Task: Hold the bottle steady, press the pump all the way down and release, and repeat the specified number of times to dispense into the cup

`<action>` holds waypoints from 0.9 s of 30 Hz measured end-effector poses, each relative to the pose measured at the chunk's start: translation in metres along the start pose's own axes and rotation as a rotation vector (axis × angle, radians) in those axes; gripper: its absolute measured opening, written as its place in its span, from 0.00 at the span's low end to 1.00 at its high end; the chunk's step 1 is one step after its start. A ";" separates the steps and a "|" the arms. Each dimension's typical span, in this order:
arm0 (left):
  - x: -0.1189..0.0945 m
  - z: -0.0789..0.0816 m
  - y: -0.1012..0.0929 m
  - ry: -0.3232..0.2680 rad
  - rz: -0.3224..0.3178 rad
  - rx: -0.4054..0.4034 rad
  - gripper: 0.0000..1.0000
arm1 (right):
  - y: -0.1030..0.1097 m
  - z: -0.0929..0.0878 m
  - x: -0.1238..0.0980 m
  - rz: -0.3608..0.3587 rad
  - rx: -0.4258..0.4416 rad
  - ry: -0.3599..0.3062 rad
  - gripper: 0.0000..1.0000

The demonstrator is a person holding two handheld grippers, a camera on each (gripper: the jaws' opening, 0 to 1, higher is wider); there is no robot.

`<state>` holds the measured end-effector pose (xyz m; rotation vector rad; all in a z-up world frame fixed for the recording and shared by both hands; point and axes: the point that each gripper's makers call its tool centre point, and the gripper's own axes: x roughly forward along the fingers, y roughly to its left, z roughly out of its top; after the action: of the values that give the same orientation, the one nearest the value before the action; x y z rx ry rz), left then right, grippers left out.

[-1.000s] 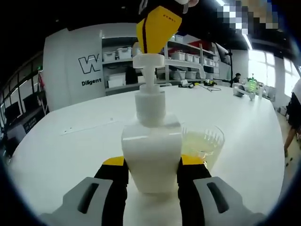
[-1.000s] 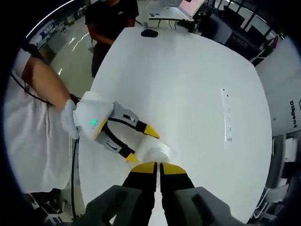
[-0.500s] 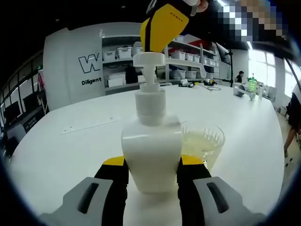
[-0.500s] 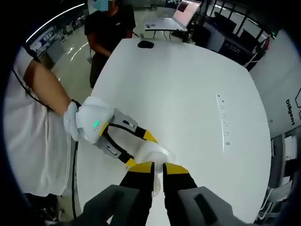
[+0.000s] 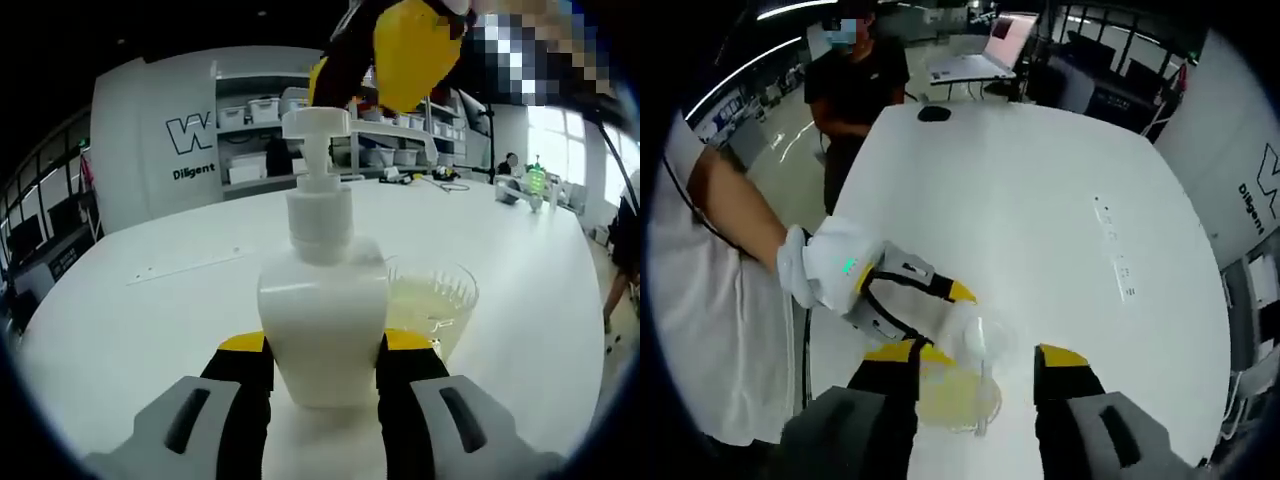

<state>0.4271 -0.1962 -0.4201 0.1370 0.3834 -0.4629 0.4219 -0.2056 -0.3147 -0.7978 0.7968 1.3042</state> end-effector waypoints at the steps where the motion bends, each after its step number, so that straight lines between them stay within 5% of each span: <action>1: 0.000 0.000 0.000 -0.002 0.001 -0.001 0.39 | -0.001 -0.001 -0.002 -0.013 0.046 -0.012 0.29; 5: 0.000 0.001 0.000 -0.001 0.000 0.001 0.38 | 0.005 -0.001 -0.007 0.018 0.084 -0.039 0.36; 7: 0.000 0.000 0.000 0.001 -0.001 0.002 0.38 | 0.001 0.004 -0.008 -0.028 0.082 -0.099 0.49; 8: 0.000 0.000 0.000 0.002 -0.002 0.001 0.38 | 0.010 -0.002 -0.008 0.012 0.128 -0.079 0.55; 11: 0.000 0.000 0.001 0.003 -0.003 0.001 0.38 | 0.009 0.007 -0.008 -0.018 0.137 -0.190 0.66; 13: 0.000 0.000 0.001 0.004 -0.004 0.002 0.38 | 0.012 -0.003 -0.007 -0.020 0.165 -0.173 0.77; 14: 0.000 -0.001 0.001 0.005 -0.004 0.001 0.38 | 0.006 0.004 -0.009 -0.055 0.158 -0.251 0.83; 16: 0.000 -0.001 0.001 0.006 -0.004 0.003 0.38 | 0.013 0.001 -0.011 -0.033 0.212 -0.273 0.85; 18: 0.000 -0.001 0.001 0.007 -0.004 0.002 0.38 | 0.013 0.003 -0.012 -0.067 0.199 -0.324 0.97; 27: 0.000 -0.002 0.003 0.012 -0.002 0.003 0.38 | 0.021 0.001 -0.016 -0.073 0.308 -0.431 1.00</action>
<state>0.4275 -0.1931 -0.4214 0.1426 0.3946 -0.4653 0.3999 -0.2109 -0.3019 -0.2814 0.5938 1.1938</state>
